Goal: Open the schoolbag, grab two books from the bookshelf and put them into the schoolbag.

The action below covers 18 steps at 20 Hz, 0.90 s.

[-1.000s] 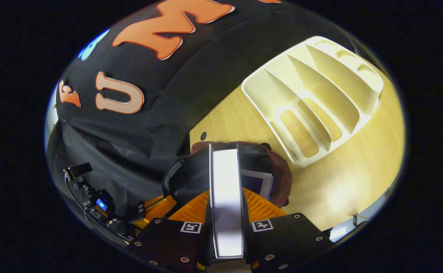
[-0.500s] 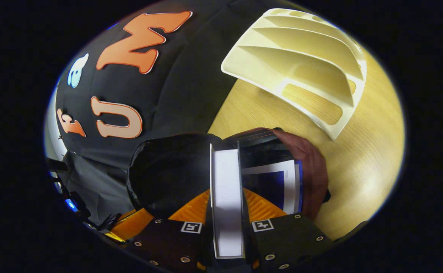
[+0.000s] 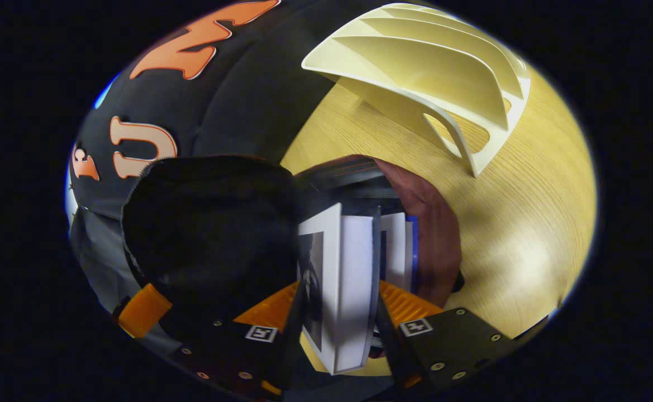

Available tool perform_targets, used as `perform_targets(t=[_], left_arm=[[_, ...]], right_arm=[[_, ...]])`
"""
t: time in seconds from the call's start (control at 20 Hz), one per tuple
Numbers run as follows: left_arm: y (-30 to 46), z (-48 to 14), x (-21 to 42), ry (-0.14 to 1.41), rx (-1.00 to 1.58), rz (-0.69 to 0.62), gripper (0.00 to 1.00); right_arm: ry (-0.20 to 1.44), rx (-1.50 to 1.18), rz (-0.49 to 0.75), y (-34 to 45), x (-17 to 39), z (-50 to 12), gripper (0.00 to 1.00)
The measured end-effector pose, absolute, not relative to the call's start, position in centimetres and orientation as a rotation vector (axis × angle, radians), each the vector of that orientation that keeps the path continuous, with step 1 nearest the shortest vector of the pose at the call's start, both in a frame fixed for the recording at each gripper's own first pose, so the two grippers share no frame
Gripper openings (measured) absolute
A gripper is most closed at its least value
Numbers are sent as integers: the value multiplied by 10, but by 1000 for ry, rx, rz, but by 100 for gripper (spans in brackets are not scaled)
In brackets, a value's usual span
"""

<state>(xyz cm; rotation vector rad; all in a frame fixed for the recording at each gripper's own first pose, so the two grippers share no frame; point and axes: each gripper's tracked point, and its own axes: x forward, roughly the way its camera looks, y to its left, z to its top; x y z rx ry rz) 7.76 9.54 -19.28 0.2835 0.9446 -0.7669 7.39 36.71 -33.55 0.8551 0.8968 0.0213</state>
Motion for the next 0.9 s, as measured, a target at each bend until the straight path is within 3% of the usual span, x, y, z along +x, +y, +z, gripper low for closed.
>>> perform_targets(t=[0.05, 0.1, 0.15, 0.6, 0.7, 0.75, 0.85, 0.9], left_arm=[[95, -194, 77, 948, 274, -767, 1], [97, -194, 75, 950, 268, -765, 1], [97, -195, 74, 951, 266, -763, 1], [78, -210, 55, 1012, 209, -747, 5], [63, -210, 45, 1027, 179, -757, 14], [56, -208, 40, 1026, 172, -752, 30], [38, -208, 38, 1016, 169, -729, 52], [30, -208, 37, 1011, 163, -709, 58]], right_arm=[[925, 840, 14, 364, 67, -341, 61], [945, 830, 8, 359, 61, -341, 92], [960, 817, 1, 353, 55, -341, 97], [928, 766, -126, 218, 26, -319, 98], [927, 774, -158, 183, 21, -316, 98], [932, 770, -171, 165, 18, -316, 98], [947, 753, -180, 137, 16, -315, 98], [953, 739, -178, 121, 15, -312, 98]])
